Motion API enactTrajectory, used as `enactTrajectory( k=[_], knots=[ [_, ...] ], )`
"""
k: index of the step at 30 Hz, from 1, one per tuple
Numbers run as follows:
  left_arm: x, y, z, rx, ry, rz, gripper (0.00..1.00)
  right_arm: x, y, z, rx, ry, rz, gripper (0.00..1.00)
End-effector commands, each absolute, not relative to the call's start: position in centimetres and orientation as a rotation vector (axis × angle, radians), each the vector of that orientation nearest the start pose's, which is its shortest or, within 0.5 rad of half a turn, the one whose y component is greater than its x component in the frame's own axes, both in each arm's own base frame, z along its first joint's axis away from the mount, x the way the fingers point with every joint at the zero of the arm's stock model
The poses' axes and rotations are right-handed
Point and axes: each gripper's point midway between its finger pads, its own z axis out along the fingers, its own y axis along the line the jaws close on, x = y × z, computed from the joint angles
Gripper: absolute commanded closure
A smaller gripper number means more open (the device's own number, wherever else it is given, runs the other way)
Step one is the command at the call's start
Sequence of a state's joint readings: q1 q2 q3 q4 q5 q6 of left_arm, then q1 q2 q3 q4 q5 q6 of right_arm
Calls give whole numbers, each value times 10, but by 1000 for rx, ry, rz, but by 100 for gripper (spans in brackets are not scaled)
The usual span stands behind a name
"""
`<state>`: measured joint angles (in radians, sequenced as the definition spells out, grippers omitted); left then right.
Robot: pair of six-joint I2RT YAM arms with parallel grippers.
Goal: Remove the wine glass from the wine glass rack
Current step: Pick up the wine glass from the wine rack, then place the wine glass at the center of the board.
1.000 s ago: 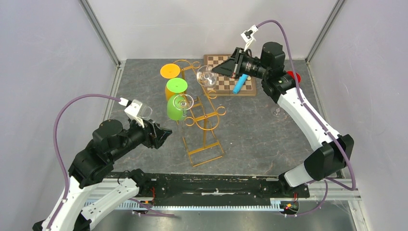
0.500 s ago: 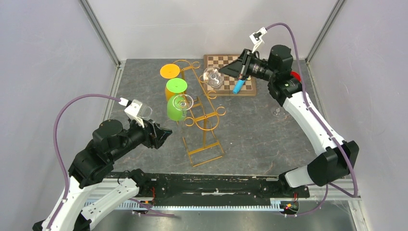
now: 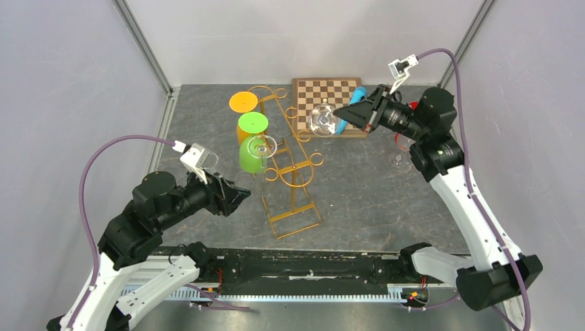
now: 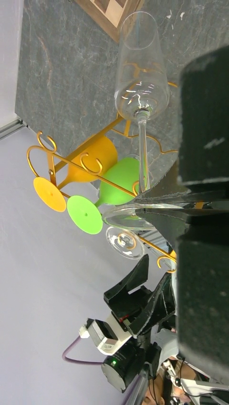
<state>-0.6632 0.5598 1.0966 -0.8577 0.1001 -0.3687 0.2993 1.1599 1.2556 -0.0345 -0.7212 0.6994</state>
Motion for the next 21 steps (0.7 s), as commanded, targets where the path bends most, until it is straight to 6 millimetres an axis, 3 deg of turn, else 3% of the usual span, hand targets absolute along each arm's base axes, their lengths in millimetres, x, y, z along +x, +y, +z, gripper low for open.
enactTrajectory(
  k=[1,21],
  knots=[
    [125,-155,344,353,1861,-905,32,261,220,446,-373,1527,1266,100],
    [97,-170,358,247,1911,-1171,32,173,194,416,-407,1588,1245,100]
  ],
)
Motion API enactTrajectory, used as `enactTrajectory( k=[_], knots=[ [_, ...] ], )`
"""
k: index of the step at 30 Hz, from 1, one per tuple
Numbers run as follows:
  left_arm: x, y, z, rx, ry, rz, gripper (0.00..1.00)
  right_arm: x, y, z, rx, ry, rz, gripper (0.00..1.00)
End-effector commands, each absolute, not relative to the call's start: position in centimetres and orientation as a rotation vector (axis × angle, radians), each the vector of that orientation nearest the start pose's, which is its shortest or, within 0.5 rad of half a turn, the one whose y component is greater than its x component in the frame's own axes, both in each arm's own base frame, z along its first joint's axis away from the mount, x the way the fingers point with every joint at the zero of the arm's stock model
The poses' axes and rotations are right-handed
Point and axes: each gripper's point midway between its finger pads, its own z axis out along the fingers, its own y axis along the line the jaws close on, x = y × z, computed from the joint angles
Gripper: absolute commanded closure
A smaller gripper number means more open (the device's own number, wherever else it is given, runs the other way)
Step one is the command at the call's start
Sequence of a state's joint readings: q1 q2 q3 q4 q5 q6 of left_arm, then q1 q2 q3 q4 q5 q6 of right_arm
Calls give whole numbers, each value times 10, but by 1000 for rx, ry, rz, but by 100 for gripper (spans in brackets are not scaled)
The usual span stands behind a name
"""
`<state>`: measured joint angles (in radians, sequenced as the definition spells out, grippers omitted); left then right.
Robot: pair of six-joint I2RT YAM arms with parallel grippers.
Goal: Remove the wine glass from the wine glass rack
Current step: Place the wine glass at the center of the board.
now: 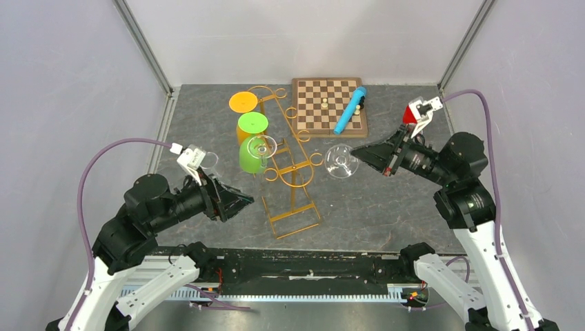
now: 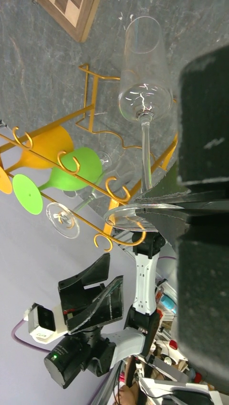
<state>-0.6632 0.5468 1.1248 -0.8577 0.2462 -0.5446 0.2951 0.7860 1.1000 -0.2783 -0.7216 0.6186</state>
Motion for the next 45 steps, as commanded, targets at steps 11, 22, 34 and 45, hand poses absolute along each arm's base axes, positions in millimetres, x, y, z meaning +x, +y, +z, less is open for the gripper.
enactTrajectory(
  k=[11,22,34,45],
  knots=[
    [91,-165,365,126,1904,-1241,31,145,196,381,-450,1665,1305,100],
    [91,-163,367,75,1898,-1258,31,132,211,360,-505,1733,1404,100],
    [94,-164,365,40,1906,-1264,31,109,241,374,-660,1751,1532,100],
    [98,-161,361,-7,1927,-1243,30,63,288,378,-905,1713,1652,100]
  ],
)
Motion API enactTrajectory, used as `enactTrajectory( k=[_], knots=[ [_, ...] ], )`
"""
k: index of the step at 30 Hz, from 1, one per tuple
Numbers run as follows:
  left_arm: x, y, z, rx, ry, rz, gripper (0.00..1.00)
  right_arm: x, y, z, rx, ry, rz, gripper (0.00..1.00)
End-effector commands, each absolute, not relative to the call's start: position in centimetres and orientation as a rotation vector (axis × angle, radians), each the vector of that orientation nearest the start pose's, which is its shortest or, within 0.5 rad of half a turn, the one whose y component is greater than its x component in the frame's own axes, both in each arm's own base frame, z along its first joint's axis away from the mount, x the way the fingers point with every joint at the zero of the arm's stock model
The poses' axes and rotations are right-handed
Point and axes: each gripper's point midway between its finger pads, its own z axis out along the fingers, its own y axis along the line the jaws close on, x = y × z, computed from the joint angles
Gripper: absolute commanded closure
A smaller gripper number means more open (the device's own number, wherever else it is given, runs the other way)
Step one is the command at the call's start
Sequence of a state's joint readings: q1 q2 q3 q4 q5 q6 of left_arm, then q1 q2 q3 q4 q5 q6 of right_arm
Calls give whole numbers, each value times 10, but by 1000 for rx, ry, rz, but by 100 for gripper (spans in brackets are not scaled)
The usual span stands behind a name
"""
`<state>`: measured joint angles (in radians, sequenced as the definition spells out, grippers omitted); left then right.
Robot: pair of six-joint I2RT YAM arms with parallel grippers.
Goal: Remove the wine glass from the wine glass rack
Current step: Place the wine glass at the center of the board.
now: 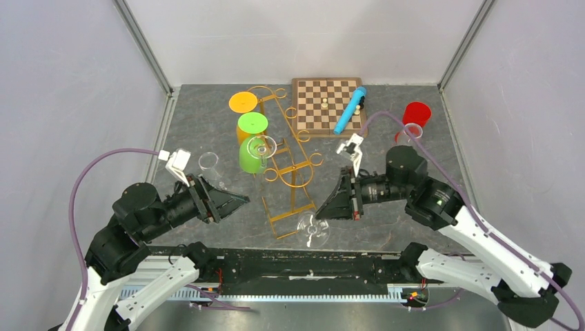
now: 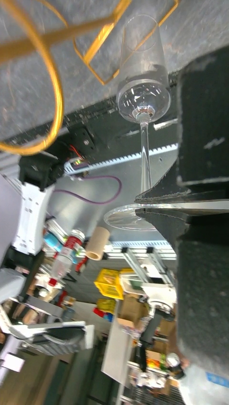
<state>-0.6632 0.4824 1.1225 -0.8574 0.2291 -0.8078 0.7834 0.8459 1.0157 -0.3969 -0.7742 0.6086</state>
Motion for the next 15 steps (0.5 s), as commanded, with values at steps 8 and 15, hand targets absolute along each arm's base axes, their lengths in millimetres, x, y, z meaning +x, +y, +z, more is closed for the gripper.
enactTrajectory(
  k=[8,15],
  knots=[
    [94,-156,359,-58,1946,-1252,30,46,313,393,-982,1634,1686,100],
    [85,-156,351,-120,2002,-1302,30,45,330,402,-1013,1566,1692,100]
  ],
)
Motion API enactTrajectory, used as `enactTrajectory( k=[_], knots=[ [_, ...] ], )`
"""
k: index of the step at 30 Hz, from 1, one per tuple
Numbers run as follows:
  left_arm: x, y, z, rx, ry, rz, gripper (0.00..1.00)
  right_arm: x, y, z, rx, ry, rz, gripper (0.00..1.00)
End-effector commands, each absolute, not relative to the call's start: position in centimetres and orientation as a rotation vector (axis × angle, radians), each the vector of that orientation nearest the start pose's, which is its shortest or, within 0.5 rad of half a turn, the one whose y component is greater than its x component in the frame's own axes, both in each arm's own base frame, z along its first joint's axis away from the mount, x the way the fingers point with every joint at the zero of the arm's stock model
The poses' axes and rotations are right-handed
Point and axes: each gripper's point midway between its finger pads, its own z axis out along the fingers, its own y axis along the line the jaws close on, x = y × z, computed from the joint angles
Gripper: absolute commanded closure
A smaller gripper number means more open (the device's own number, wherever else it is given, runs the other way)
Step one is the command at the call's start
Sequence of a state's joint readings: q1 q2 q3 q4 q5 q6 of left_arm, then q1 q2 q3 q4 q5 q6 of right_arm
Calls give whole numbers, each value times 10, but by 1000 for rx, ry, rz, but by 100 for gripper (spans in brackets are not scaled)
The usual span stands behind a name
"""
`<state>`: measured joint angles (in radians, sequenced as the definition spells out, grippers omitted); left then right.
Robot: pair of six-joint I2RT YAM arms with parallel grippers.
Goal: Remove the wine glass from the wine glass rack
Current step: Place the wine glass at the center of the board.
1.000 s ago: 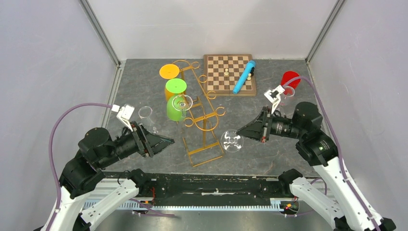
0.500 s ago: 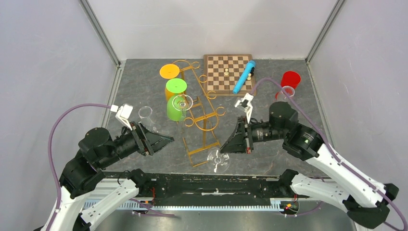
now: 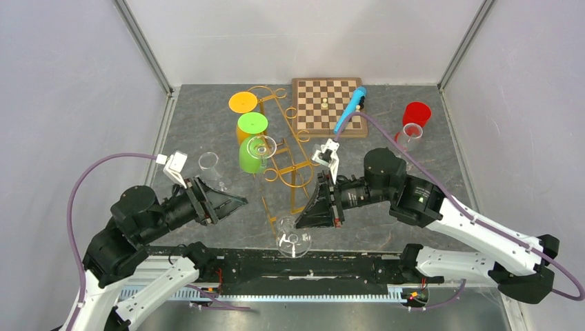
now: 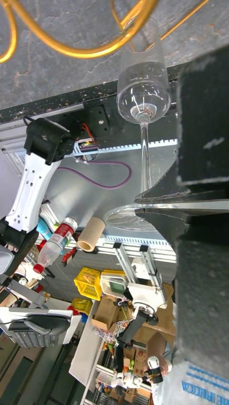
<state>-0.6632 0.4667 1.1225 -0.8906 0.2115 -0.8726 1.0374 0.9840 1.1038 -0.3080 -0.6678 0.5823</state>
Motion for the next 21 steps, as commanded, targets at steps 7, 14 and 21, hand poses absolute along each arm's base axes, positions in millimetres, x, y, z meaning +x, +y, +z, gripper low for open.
enactTrajectory(
  k=[7,14,21],
  knots=[
    [77,-150,345,-240,2049,-1334,29,50,344,405,-1032,1487,1673,100],
    [67,-145,342,-464,2020,-1486,29,51,355,410,-1059,1386,1647,100],
    [62,-142,342,-608,1965,-1606,29,47,369,421,-1095,1255,1648,100]
  ],
)
